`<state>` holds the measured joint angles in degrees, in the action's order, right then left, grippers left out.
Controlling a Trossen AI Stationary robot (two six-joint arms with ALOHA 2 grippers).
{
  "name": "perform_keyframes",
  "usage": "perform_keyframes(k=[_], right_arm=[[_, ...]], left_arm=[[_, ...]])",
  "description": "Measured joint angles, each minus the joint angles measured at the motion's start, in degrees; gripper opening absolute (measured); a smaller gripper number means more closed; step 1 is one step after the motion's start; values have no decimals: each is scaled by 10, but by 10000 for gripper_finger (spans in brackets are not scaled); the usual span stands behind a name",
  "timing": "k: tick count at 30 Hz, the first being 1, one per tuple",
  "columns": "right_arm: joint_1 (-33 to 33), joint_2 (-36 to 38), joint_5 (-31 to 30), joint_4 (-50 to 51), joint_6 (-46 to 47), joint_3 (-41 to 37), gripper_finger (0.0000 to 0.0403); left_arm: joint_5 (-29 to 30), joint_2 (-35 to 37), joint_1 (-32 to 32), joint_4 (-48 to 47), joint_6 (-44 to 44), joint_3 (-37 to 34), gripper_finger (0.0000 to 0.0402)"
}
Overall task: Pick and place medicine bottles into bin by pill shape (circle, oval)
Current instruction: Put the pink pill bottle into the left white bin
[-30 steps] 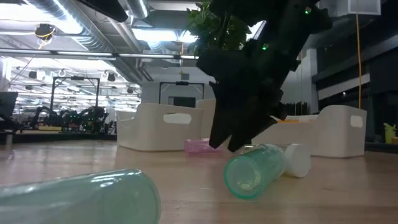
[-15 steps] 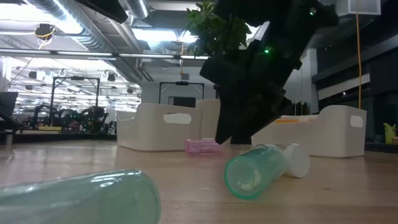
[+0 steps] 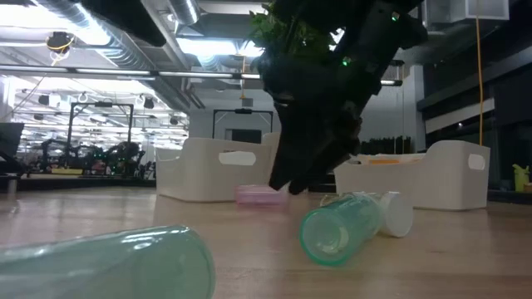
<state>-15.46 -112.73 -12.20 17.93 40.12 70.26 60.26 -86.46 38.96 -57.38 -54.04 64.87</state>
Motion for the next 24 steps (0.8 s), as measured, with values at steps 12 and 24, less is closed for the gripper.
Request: perform_keyframes(k=[12, 24], right_arm=[[-21, 5, 109, -12, 25, 0, 245], [-154, 185, -78, 166, 156, 0, 245]], left_arm=[[-29, 0, -1, 29, 5, -8, 151], [-206, -13, -84, 236, 191, -9, 151]])
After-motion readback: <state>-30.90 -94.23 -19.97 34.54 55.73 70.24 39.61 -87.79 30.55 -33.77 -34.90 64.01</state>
